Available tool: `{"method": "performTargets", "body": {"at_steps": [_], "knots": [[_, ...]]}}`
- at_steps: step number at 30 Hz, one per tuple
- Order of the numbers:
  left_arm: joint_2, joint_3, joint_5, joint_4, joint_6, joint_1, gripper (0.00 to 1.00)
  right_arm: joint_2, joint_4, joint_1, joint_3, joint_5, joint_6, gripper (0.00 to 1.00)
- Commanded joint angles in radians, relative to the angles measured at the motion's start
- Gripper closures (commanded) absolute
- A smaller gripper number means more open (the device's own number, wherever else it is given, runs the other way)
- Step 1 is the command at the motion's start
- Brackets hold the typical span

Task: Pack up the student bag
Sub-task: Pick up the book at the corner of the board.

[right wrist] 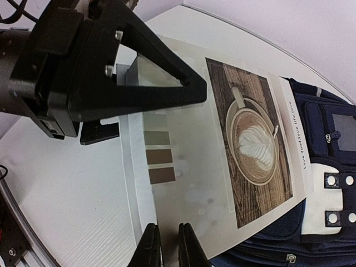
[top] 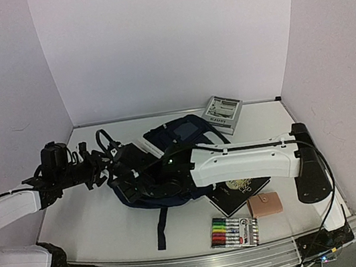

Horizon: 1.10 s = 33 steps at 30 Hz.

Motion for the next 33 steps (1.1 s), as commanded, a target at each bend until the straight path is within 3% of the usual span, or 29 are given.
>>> {"method": "performTargets", "body": {"at_steps": [1,6,10,14,18,23,33], "knots": [[-0.033,-0.016,-0.058,0.024,-0.035,-0.003,0.61,-0.069,-0.002,-0.01,-0.043,0.043,0.005,0.84],[-0.073,-0.007,-0.099,-0.023,-0.028,-0.002,0.72,-0.137,0.011,-0.01,-0.085,0.075,0.002,0.66],[-0.112,0.077,-0.09,-0.081,0.04,0.021,0.73,-0.22,0.035,-0.01,-0.13,0.097,0.004,0.52],[-0.115,0.23,-0.037,-0.225,0.15,0.119,0.71,-0.251,0.049,-0.011,-0.148,0.133,0.0,0.36],[-0.116,0.333,0.0,-0.296,0.233,0.219,0.71,-0.227,0.049,-0.019,-0.137,0.158,-0.004,0.32],[-0.091,0.43,0.008,-0.375,0.293,0.315,0.7,-0.161,0.05,-0.064,-0.109,0.065,0.01,0.29],[-0.174,0.384,0.005,-0.393,0.254,0.367,0.69,0.048,0.03,-0.128,0.021,-0.003,-0.067,0.24]]}}
